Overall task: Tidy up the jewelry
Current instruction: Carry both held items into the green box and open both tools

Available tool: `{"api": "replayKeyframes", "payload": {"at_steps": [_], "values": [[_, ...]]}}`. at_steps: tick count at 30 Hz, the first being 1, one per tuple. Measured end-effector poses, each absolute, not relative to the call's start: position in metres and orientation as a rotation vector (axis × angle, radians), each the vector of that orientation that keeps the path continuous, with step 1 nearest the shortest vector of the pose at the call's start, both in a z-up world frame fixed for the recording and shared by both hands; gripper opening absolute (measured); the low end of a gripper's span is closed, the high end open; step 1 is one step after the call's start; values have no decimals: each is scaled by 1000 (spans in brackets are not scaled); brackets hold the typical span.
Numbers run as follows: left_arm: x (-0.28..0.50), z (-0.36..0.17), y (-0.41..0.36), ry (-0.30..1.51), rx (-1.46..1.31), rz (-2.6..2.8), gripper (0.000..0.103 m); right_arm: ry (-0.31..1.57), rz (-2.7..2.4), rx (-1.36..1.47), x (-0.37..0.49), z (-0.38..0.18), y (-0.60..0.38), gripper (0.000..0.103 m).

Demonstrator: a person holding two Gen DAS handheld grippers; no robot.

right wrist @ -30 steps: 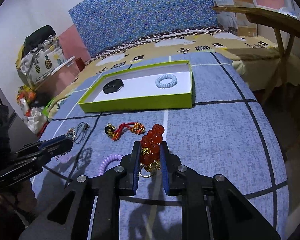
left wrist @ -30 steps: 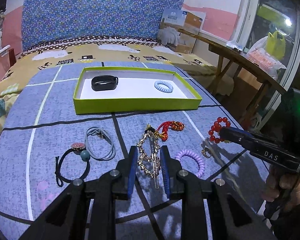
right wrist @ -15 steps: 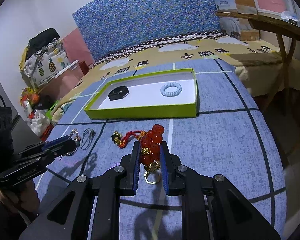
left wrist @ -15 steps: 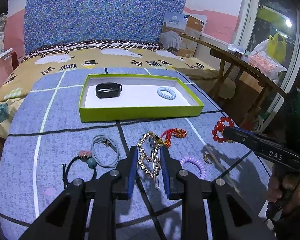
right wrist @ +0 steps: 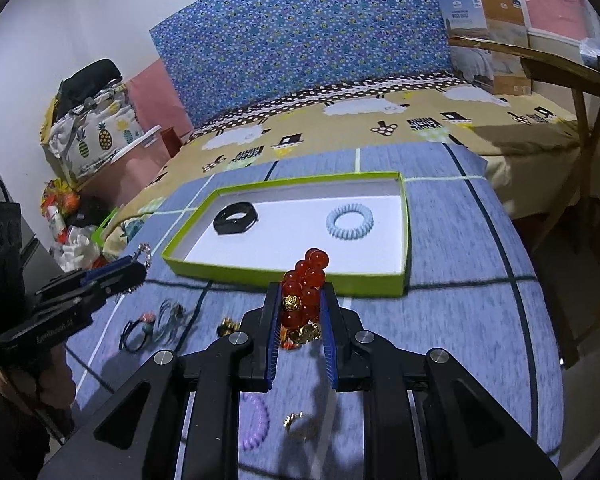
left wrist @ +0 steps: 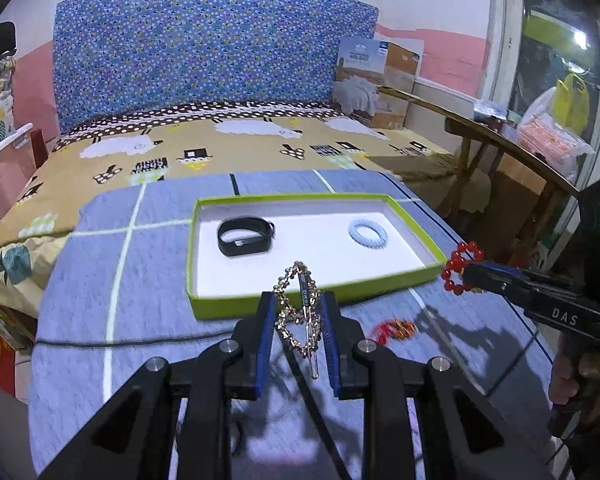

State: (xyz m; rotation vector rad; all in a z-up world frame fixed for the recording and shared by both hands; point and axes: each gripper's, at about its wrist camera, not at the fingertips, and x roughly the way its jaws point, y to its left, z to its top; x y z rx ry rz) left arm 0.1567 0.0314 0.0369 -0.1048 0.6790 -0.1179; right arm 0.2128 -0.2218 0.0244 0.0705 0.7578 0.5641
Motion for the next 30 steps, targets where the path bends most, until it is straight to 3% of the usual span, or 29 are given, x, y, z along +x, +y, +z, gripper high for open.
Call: {"api": "replayKeyframes", "payload": {"at_steps": [15, 30], "values": [[242, 21, 54, 729, -74, -65, 24, 840, 518, 30, 292, 5, -205, 19], [265, -11, 58, 834, -79, -40, 24, 926, 440, -29, 315, -18, -202, 19]]}}
